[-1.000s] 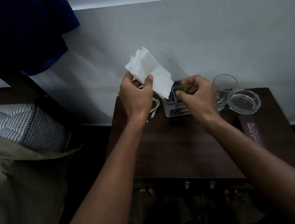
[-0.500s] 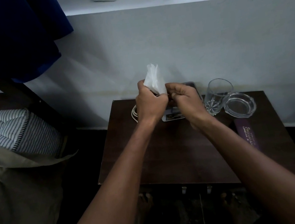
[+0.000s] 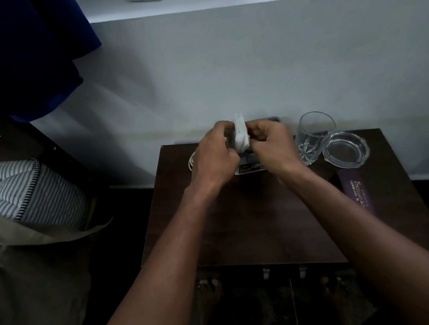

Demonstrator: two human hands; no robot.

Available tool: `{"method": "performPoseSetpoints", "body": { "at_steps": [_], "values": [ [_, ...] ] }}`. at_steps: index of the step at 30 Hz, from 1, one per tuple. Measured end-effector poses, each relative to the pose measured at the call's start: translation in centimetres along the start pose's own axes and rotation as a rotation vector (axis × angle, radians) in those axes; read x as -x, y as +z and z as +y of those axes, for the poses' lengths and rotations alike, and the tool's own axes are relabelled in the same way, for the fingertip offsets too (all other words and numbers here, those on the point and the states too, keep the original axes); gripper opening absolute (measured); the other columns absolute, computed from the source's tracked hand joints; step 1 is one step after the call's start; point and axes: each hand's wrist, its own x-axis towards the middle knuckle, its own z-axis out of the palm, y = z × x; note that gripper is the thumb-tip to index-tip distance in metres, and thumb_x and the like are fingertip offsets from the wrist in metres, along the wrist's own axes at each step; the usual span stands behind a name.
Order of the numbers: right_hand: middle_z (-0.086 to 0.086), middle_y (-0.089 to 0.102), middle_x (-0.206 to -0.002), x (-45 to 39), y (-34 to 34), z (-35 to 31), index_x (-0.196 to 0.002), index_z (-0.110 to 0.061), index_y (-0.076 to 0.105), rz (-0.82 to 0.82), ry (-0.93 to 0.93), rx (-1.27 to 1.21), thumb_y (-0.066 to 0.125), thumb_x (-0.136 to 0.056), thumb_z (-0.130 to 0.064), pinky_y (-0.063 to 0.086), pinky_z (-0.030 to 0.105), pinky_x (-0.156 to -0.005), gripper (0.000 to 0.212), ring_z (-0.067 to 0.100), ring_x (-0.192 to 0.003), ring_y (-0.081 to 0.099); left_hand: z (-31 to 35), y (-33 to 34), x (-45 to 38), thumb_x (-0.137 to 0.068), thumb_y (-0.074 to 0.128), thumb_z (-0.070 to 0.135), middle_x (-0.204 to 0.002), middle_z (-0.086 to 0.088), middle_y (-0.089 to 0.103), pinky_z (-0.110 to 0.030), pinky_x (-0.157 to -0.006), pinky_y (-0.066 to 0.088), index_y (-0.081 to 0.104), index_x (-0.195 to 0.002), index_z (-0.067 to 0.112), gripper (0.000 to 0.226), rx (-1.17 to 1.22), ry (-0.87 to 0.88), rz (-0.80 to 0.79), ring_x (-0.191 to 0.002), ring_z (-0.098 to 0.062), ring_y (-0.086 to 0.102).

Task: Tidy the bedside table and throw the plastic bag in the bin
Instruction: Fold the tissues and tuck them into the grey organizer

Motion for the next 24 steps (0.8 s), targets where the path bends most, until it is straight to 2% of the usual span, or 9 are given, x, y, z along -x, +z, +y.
{"method": "performPoseSetpoints", "body": {
  "at_steps": [2, 6, 9, 11, 14, 17, 18, 21, 24],
  "values": [
    [-0.008, 0.083, -0.105, 0.0, -0.1, -0.3, -0.117, -0.021, 0.080, 0.013, -0.011, -0.004, 0.057, -0.076, 0.004, 0.064, 0.046, -0.091, 0.053, 0.010, -0.101, 0.079, -0.5, 0.2, -0.4, -0.085, 0.060, -0.002, -0.126, 0.000, 0.071, -0.042, -0.093, 0.060, 0.062, -0.132, 0.020, 0.052, 0.049, 0.006, 0.035, -0.107, -0.022, 0.070],
    [-0.006, 0.083, -0.104, 0.0, 0.0, -0.1, -0.117, -0.019, 0.080, 0.004, -0.023, 0.012, 0.053, -0.073, 0.005, 0.064, 0.046, -0.092, 0.057, 0.011, -0.101, 0.079, -0.7, 0.8, -0.7, -0.085, 0.059, -0.003, -0.121, -0.002, 0.072, -0.042, -0.090, 0.061, 0.064, -0.127, 0.017, 0.047, 0.080, 0.009, 0.087, -0.101, -0.020, 0.072],
    [-0.009, 0.082, -0.104, 0.3, -0.2, -0.5, -0.119, -0.016, 0.080, 0.034, -0.072, 0.053, 0.051, -0.075, 0.012, 0.064, 0.040, -0.094, 0.060, 0.005, -0.099, 0.077, 0.2, 0.9, -0.3, -0.084, 0.058, -0.001, -0.118, 0.001, 0.066, -0.035, -0.081, 0.059, 0.065, -0.122, 0.019, 0.044, 0.053, 0.081, 0.186, -0.095, -0.016, 0.068],
    [-0.009, 0.078, -0.106, 0.5, -0.7, -0.9, -0.123, -0.010, 0.077, 0.095, -0.087, 0.105, 0.052, -0.081, 0.015, 0.062, 0.035, -0.097, 0.055, 0.001, -0.096, 0.075, 1.1, 0.9, 0.1, -0.083, 0.056, 0.000, -0.116, 0.003, 0.061, -0.026, -0.069, 0.052, 0.064, -0.123, 0.021, 0.045, 0.016, 0.141, 0.260, -0.091, -0.012, 0.064],
    [-0.003, 0.080, -0.107, 1.0, -1.8, -1.1, -0.119, -0.011, 0.078, 0.155, -0.141, 0.132, 0.052, -0.085, 0.010, 0.063, 0.039, -0.094, 0.048, 0.009, -0.097, 0.076, 3.0, 1.3, 0.9, -0.082, 0.057, 0.004, -0.112, 0.008, 0.059, -0.026, -0.061, 0.053, 0.066, -0.118, 0.025, 0.042, -0.005, 0.229, 0.330, -0.087, -0.007, 0.062],
    [-0.002, 0.081, -0.097, 1.5, -3.6, -1.0, -0.107, -0.017, 0.081, 0.222, -0.227, 0.220, 0.055, -0.083, 0.003, 0.061, 0.042, -0.085, 0.041, 0.016, -0.091, 0.075, 4.4, 2.7, 1.3, -0.082, 0.055, 0.004, -0.108, 0.010, 0.063, -0.033, -0.069, 0.058, 0.068, -0.109, 0.025, 0.036, 0.043, 0.317, 0.274, -0.089, -0.007, 0.064],
    [0.000, 0.081, -0.101, 1.6, -4.4, -1.0, -0.108, -0.016, 0.081, 0.270, -0.242, 0.258, 0.057, -0.083, 0.003, 0.060, 0.042, -0.086, 0.040, 0.019, -0.094, 0.074, 4.7, 3.4, 1.4, -0.081, 0.055, 0.004, -0.107, 0.009, 0.065, -0.035, -0.075, 0.058, 0.069, -0.107, 0.024, 0.035, 0.065, 0.337, 0.239, -0.092, -0.009, 0.065],
    [0.006, 0.072, -0.128, 2.0, -7.4, -0.5, -0.129, -0.013, 0.073, 0.409, -0.267, 0.465, 0.063, -0.077, 0.006, 0.049, 0.032, -0.103, 0.056, 0.028, -0.122, 0.061, 5.3, 5.7, 1.4, -0.083, 0.056, -0.002, -0.107, 0.006, 0.072, -0.038, -0.087, 0.060, 0.071, -0.108, 0.017, 0.035, 0.158, 0.325, 0.149, -0.098, -0.012, 0.069],
    [0.013, 0.049, -0.152, 1.9, -10.1, 0.8, -0.154, -0.014, 0.048, 0.339, -0.128, 0.647, 0.074, -0.072, -0.002, 0.039, 0.038, -0.114, 0.086, 0.034, -0.141, 0.038, 5.7, 7.8, 0.9, -0.085, 0.060, -0.001, -0.117, 0.003, 0.073, -0.039, -0.093, 0.059, 0.070, -0.117, 0.014, 0.037, 0.146, 0.274, 0.048, -0.104, -0.012, 0.069]
  ]
}}
